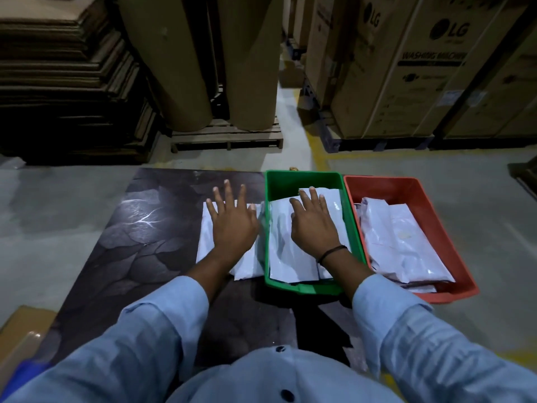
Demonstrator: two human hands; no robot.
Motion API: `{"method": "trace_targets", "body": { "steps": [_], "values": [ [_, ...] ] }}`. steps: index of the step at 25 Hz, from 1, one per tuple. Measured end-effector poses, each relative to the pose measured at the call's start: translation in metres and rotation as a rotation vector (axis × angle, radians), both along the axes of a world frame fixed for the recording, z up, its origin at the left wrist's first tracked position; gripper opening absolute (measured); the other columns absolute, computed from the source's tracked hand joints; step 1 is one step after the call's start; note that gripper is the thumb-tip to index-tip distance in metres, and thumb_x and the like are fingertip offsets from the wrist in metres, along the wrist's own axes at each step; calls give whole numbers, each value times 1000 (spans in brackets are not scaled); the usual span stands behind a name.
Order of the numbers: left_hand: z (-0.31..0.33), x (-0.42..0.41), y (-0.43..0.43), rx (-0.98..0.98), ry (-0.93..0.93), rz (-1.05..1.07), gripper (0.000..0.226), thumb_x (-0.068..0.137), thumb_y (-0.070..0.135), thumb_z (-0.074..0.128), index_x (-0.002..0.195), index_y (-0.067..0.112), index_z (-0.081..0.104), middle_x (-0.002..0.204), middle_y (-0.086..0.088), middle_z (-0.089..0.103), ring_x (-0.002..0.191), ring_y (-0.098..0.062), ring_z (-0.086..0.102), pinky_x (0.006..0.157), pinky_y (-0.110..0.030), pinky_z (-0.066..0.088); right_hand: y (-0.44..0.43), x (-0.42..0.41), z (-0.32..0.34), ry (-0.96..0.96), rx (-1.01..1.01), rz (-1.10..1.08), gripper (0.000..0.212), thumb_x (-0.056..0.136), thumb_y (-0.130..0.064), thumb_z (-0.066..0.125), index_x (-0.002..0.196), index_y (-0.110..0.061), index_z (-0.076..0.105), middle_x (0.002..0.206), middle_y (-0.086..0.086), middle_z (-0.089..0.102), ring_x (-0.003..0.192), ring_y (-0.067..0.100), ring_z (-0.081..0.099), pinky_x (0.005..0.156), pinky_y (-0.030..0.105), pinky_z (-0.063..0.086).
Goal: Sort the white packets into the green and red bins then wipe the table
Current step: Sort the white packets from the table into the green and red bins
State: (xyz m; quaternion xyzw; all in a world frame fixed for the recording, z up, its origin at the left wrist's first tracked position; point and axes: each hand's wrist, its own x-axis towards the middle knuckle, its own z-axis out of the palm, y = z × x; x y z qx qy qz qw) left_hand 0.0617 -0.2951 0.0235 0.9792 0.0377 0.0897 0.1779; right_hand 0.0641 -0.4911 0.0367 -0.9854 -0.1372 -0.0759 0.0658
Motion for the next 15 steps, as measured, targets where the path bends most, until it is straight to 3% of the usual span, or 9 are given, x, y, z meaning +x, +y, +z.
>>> {"method": "trace_targets", "body": {
  "steps": [5,7,10,15],
  "values": [
    [-47,-16,61,-152,306,45,59,107,24,37,162,24,16,170,-13,-5,155,-44,2,126,-55,5,62,2,0,29,131,93,48,95,-12,48,142,-3,48,158,24,30,152,39,12,124,49,16],
    [-63,-16,75,-177,421,-1,60,108,31,36,162,30,12,170,-11,-8,155,-44,4,125,-55,9,79,-2,-4,29,127,126,46,94,-11,47,140,-5,49,157,24,33,151,40,16,123,48,19],
    [-86,-20,92,-8,556,-167,61,106,52,29,161,42,5,171,0,-11,155,-43,-2,123,-59,3,97,-5,-13,46,92,149,46,91,-8,50,137,-6,53,156,24,35,150,41,21,122,48,19],
    [-101,-43,117,134,445,-181,66,103,61,30,161,41,6,171,2,-8,155,-43,5,122,-61,9,125,-4,-29,101,54,160,42,92,-17,48,131,-5,59,151,25,42,147,43,27,120,53,26]
  ]
}}
